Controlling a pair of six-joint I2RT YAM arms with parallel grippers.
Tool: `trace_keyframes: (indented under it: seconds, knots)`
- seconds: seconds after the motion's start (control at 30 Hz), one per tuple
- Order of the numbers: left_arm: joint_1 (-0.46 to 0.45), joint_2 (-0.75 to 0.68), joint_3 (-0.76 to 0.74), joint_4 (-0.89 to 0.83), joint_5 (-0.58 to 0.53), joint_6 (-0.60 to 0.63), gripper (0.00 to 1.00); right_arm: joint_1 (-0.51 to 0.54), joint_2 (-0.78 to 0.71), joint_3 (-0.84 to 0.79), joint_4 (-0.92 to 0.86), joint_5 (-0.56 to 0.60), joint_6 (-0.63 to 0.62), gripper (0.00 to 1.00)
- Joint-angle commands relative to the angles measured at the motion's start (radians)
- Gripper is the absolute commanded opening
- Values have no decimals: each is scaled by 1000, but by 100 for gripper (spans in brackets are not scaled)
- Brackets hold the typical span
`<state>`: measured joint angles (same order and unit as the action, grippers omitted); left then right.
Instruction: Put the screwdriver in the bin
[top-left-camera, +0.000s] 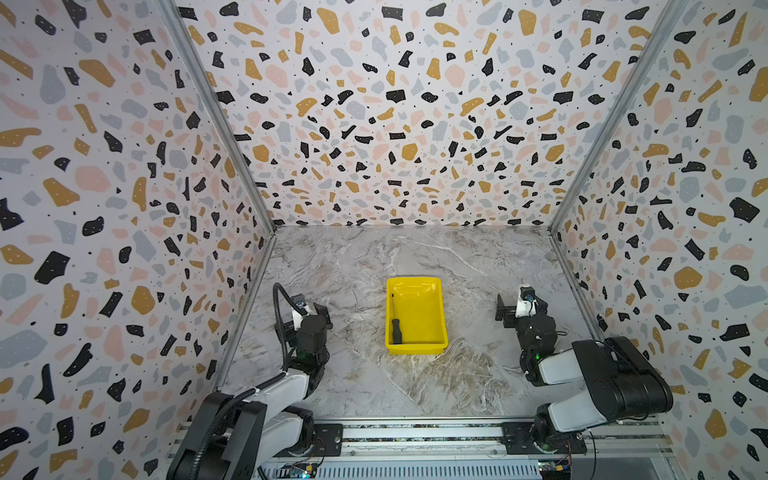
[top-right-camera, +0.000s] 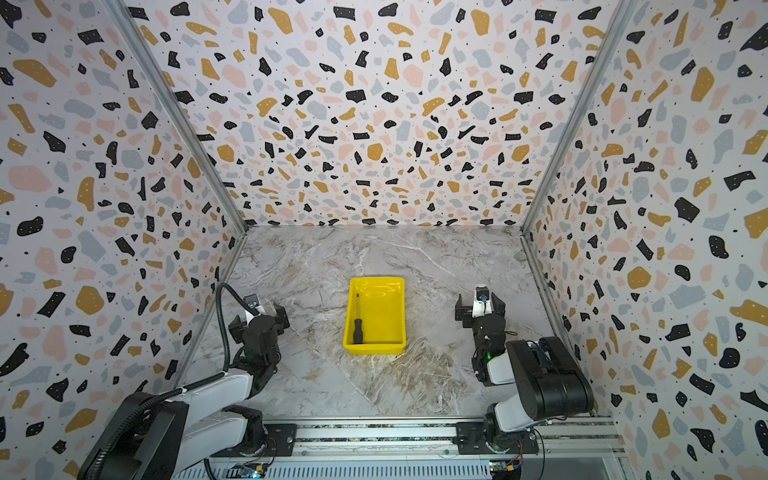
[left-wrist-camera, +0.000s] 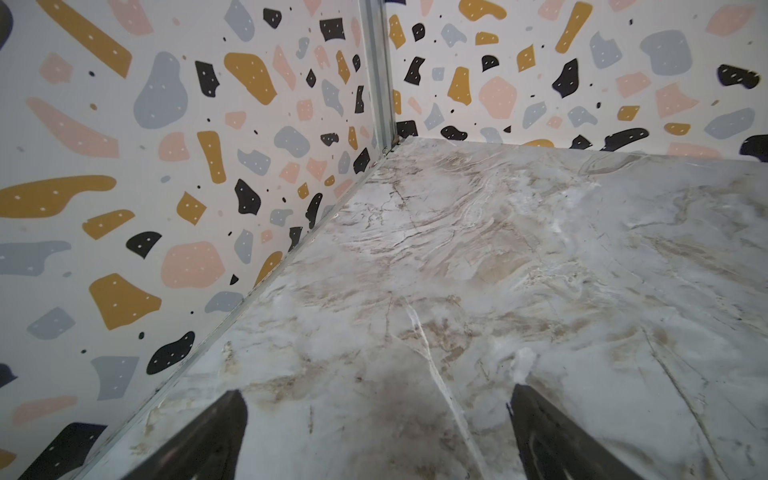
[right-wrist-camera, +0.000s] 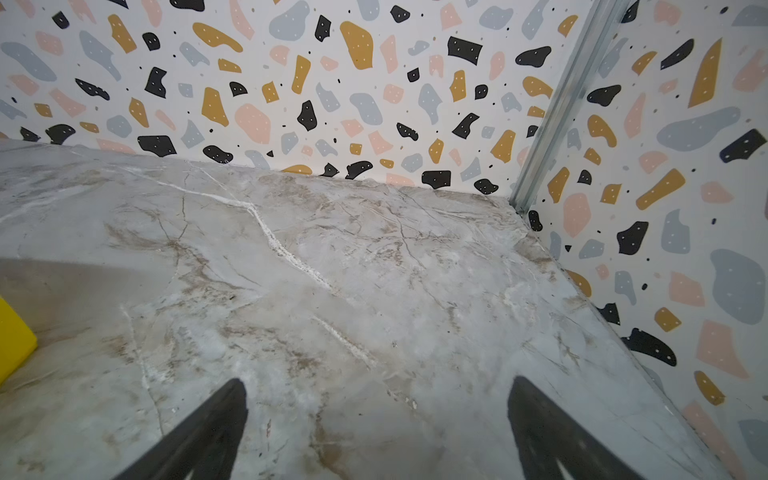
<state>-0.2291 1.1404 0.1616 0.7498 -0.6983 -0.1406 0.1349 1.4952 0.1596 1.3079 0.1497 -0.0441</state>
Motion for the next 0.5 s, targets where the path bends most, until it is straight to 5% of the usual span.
trace_keyframes:
  seconds: [0.0,0.1,0.17,0.47]
  knots:
    - [8,14,-37,257,6,20,100,-4,-6,16,2,1,12,99]
    - [20,113,-97,490,30,17,100,-4,-6,16,1,-1,12,99]
    - [20,104,-30,331,117,35,100,-4,-6,16,1,-1,12,99]
    - [21,161,-40,404,187,75,100,-11,-5,24,-13,-11,17,99]
